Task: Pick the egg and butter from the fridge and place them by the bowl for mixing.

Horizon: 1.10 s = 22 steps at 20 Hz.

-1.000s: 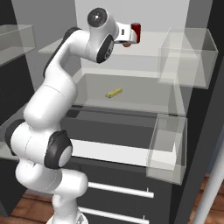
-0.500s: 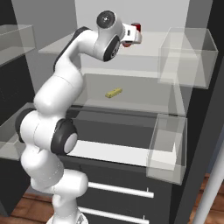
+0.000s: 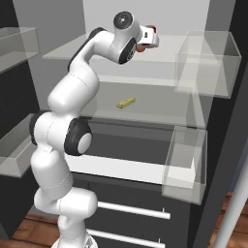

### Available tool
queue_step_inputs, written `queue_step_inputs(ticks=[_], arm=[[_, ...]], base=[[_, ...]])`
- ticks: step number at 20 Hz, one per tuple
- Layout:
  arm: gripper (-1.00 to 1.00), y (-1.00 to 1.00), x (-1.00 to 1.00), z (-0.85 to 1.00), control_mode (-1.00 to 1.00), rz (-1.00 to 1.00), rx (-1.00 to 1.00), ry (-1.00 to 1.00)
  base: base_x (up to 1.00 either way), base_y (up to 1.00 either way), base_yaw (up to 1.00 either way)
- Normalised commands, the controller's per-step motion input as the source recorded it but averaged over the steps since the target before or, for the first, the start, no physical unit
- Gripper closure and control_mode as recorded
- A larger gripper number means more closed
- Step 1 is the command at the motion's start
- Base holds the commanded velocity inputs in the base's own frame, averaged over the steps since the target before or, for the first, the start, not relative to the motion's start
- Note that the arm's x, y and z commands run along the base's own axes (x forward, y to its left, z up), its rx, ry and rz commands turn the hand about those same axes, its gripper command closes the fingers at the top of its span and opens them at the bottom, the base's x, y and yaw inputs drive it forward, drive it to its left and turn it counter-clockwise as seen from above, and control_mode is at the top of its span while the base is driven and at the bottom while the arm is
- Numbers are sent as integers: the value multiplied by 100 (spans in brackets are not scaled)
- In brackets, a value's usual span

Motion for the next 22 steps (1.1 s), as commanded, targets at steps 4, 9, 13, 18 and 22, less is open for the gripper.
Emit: queue_step_inputs(ticks=[4,9,13,18,22], arm=[[-100,-7,45,-3,-100,0,0,0],[-100,-9,15,-2,-100,0,0,0],[-100,-9,0,-6,-100,-2,0,0],[-100,0,2,-14,-100,-3,0,0],[-100,6,14,-16,-100,0,1,-3]], base=[[0,0,0],[0,0,0],[0,0,0],[0,0,0],[0,0,0]])
